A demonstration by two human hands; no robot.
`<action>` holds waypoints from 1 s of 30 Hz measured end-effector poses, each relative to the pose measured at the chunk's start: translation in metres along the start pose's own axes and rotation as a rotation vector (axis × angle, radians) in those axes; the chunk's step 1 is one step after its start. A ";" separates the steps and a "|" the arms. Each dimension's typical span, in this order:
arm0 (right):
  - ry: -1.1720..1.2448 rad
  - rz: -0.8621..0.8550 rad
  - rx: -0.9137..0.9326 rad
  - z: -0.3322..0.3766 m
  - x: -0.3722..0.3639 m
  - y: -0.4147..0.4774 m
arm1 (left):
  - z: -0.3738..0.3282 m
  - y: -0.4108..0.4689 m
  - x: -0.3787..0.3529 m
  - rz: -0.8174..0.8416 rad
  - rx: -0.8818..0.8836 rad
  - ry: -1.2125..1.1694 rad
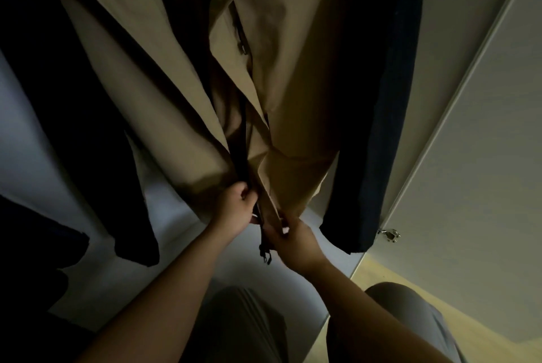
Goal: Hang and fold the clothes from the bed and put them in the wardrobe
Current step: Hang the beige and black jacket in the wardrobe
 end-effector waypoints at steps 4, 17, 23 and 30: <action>0.459 0.020 -0.213 -0.009 0.002 0.006 | 0.002 -0.006 0.002 0.037 0.039 -0.135; 0.355 -0.162 -0.367 -0.029 -0.008 0.015 | 0.034 -0.028 -0.014 0.312 0.050 -0.153; 0.087 -0.344 -0.196 -0.041 -0.006 -0.003 | 0.038 -0.023 -0.023 0.320 0.195 -0.228; -0.524 -0.469 0.322 -0.032 -0.018 -0.026 | 0.038 -0.019 -0.032 0.311 0.191 -0.233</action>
Point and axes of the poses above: each hand's wrist, its own y-axis towards the middle knuckle, its own x-axis out of the back of the hand, z = x × y, the point moved 3 cm from there along y, towards the middle knuckle, and after that the axes turned 5 degrees about -y, right-handed, at the moved point
